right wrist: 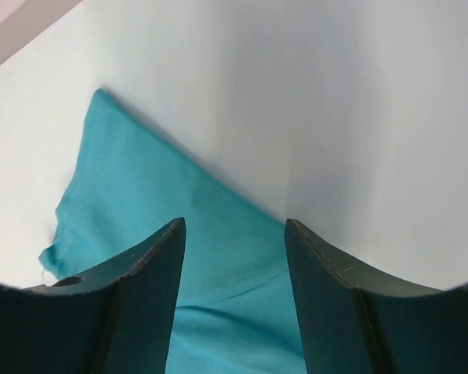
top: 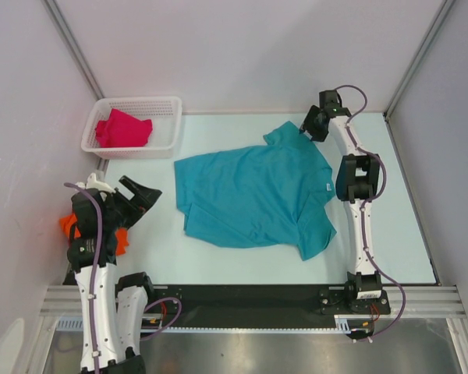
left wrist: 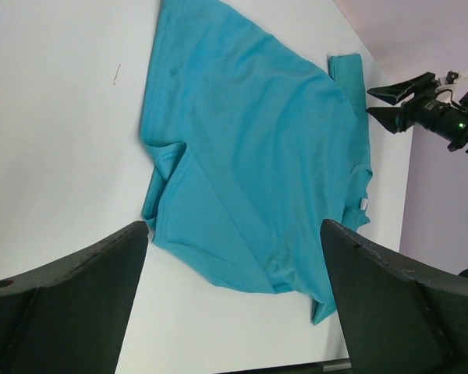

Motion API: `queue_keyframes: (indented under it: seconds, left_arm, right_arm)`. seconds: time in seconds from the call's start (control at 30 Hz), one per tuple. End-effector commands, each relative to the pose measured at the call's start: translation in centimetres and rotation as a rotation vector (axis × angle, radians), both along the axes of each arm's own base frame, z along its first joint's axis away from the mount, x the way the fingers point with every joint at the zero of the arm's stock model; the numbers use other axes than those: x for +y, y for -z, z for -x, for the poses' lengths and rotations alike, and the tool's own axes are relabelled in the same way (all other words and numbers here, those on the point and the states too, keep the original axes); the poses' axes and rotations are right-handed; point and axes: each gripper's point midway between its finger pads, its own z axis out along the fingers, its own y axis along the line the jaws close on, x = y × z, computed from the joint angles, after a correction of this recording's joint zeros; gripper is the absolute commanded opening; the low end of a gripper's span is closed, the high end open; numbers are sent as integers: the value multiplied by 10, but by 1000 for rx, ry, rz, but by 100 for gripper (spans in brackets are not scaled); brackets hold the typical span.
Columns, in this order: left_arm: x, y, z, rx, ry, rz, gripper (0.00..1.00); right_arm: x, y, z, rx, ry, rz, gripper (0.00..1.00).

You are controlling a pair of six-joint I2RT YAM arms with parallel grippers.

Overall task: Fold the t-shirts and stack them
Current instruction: Flatten out the tshirt

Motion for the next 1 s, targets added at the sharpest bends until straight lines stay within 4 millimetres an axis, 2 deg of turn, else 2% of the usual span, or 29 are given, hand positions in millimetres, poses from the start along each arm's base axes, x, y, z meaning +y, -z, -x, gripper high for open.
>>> queue_keyframes:
  seconds: [0.0, 0.13, 0.2, 0.3, 0.33, 0.4, 0.43, 0.47, 0.57, 0.77, 0.8, 0.9, 0.97]
  left_arm:
    - [5, -13, -5, -36, -4, -27, 97]
    - [5, -13, -8, -35, -4, -21, 97]
    - [5, -15, -9, -39, -5, -20, 97]
    - [5, -17, -10, -41, -6, -19, 97]
    - [5, -17, -10, -42, -7, -18, 97]
    - [5, -16, -10, -40, -8, -15, 97]
    - [5, -15, -10, -38, -8, -14, 97]
    - [5, -14, -10, -37, -9, -13, 97]
    - [4, -12, -11, -38, -10, -1, 97]
    - [1, -10, -12, -46, 0, 17, 97]
    - [1, -10, -12, -46, 1, 18, 97]
    - [0, -9, -11, -47, 9, 19, 97]
    - [0, -10, -10, -48, 9, 15, 97]
  right_arm:
    - [-20, 5, -9, -23, 30, 77, 59]
    - [-24, 16, -7, -5, 30, 81, 59]
    - [-21, 30, -3, 23, 18, 72, 58]
    - [-17, 43, 2, 49, -2, 56, 48]
    - [-17, 47, 3, 57, -7, 51, 38]
    - [-13, 50, 4, 60, -23, 39, 26]
    - [-12, 49, 4, 58, -26, 38, 13]
    - [-10, 48, 4, 58, -35, 31, 7]
    - [-9, 45, 6, 60, -48, 32, 0]
    - [-14, 34, 11, 63, -44, 60, 1]
    - [-15, 32, 11, 65, -40, 62, 16]
    - [-15, 28, 10, 58, -34, 55, 50]
    - [-10, 26, 10, 57, -37, 29, 57]
